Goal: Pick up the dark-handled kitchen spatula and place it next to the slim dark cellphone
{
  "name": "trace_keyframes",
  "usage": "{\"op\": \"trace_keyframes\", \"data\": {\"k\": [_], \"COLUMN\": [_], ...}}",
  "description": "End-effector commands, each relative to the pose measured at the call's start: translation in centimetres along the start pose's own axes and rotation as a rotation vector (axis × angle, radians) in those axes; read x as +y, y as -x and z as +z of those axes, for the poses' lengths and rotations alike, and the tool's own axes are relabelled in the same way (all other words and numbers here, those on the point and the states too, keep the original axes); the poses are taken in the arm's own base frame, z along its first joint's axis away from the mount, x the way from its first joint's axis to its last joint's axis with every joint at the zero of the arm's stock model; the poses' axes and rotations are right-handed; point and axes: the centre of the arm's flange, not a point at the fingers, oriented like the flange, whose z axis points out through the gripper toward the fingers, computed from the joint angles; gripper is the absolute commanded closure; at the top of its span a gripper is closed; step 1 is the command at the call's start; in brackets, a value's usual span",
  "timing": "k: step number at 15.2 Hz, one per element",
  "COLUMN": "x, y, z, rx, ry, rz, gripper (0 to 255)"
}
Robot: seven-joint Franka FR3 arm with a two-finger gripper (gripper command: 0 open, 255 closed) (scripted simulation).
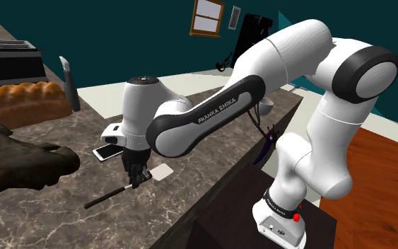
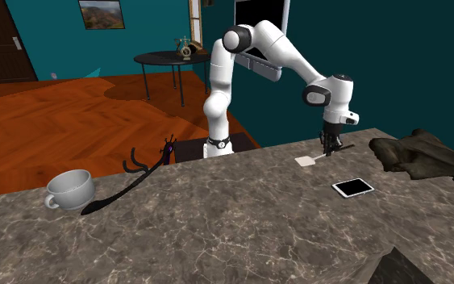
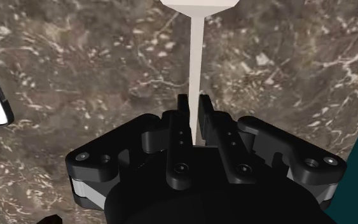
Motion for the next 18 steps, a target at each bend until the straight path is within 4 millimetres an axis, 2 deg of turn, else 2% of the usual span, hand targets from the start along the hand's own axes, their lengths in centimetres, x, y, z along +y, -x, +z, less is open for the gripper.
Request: {"op": "trace_keyframes", "data": {"k": [1,5,6,11,15,18], "x": [0.0,0.0,0.0,0.0,0.0,0.0], "y": [0.0,0.0,0.0,0.0,0.0,0.0], "z": [0.1,0.1,0.1,0.1,-4.9,-4.9], "rx": [0.0,0.0,0.0,0.0,0.0,0.0], "ry": [0.0,0.0,0.0,0.0,0.0,0.0], "rz": [0.0,0.0,0.0,0.0,0.0,0.0], "gripper": [255,255,0,0,0,0]}}
